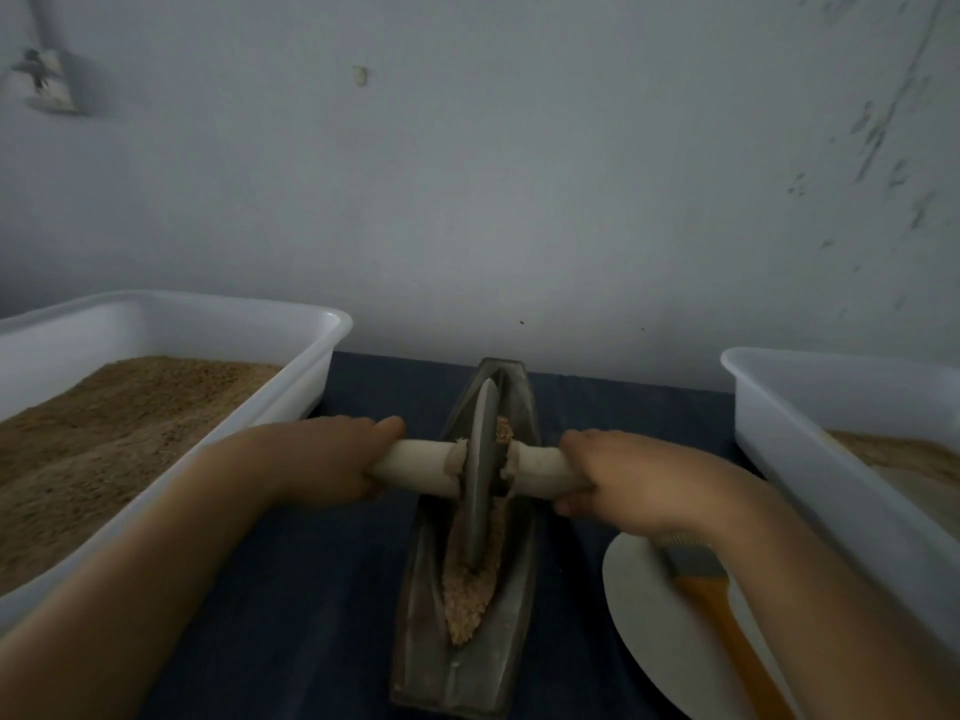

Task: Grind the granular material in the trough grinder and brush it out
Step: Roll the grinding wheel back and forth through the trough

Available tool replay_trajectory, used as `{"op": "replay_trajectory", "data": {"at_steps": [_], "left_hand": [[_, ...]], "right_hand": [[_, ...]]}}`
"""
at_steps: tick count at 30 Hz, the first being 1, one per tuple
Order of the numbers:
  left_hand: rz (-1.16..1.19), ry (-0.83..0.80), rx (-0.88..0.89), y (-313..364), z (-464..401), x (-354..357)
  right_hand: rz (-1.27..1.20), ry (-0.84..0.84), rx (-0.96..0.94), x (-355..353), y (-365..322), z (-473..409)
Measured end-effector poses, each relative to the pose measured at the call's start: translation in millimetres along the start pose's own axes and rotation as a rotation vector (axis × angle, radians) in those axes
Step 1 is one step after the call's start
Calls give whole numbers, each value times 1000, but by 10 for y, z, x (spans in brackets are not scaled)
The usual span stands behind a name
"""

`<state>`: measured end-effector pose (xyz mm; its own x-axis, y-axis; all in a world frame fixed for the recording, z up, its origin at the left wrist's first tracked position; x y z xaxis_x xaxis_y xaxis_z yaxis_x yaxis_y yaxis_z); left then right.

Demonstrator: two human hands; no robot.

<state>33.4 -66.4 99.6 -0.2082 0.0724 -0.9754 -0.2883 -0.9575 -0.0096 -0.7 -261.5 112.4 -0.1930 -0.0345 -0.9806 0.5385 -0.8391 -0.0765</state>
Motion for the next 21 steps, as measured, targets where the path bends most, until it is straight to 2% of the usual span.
{"op": "replay_trajectory", "data": {"at_steps": [5, 10, 14, 21], "left_hand": [[-74, 469, -45, 9, -252, -53], [5, 710, -94, 25, -305, -3], [3, 690, -82, 35, -297, -3], [-72, 344, -10, 24, -82, -42]], "right_hand": [[80, 204, 52, 26, 247, -159], [320, 476, 76, 46, 347, -261], [333, 476, 76, 59, 305, -250], [89, 150, 39, 50, 77, -29]]}}
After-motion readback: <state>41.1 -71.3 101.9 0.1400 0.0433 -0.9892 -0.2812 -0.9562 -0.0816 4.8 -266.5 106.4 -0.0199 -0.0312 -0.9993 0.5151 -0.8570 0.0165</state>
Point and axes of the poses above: each hand's wrist, its own z-axis away from the middle knuckle, its own x-axis out of the palm, y = z × x, the point moved 6 cm from there along -z, towards the middle knuckle, and after that the axes turned 14 degrees about -x, right-handed, at the moved point
